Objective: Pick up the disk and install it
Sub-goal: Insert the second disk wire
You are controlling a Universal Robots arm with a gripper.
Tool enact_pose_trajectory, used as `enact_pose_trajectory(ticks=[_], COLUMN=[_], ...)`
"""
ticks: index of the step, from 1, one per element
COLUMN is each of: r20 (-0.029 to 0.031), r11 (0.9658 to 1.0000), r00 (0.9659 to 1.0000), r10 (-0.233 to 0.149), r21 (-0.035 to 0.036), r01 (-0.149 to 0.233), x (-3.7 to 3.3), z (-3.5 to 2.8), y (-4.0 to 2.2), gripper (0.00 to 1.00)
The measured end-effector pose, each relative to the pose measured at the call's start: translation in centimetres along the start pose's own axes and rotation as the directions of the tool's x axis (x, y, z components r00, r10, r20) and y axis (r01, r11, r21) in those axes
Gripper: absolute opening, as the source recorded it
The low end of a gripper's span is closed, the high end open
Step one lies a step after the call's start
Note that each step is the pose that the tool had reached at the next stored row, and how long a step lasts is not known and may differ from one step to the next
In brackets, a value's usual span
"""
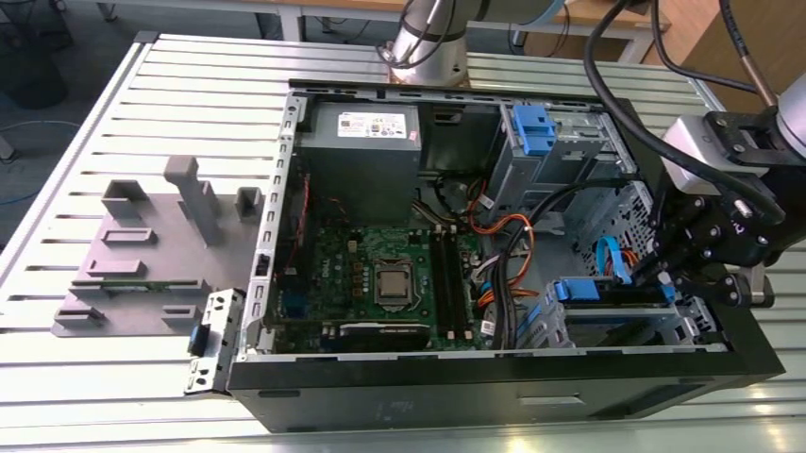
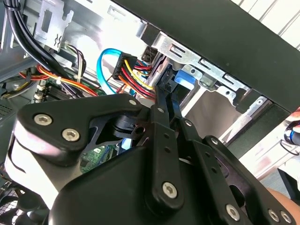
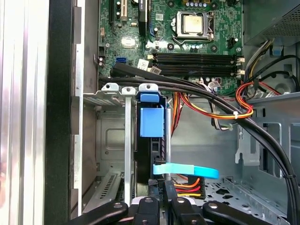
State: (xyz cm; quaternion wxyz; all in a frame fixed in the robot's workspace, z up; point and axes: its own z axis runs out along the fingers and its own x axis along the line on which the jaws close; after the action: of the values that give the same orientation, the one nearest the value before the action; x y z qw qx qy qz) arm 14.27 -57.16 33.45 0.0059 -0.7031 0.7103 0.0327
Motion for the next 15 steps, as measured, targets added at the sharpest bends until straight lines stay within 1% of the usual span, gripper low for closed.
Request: enact_pose_trajectory(ticks=[8,11,15], r20=[0.0,-0.0001,-0.0003], r11=[1.0,1.0,1.0], r00=[1.0,1.0,1.0], r10=[0.0,0.0,0.0], r21=[0.0,0.0,0.0], r01=[0.0,0.0,0.0], x=[0.0,0.01,0.01], z=[0.02,0.23,0.26], y=[0.06,0.06,0.06], gripper=[0.16,0.16,0.16])
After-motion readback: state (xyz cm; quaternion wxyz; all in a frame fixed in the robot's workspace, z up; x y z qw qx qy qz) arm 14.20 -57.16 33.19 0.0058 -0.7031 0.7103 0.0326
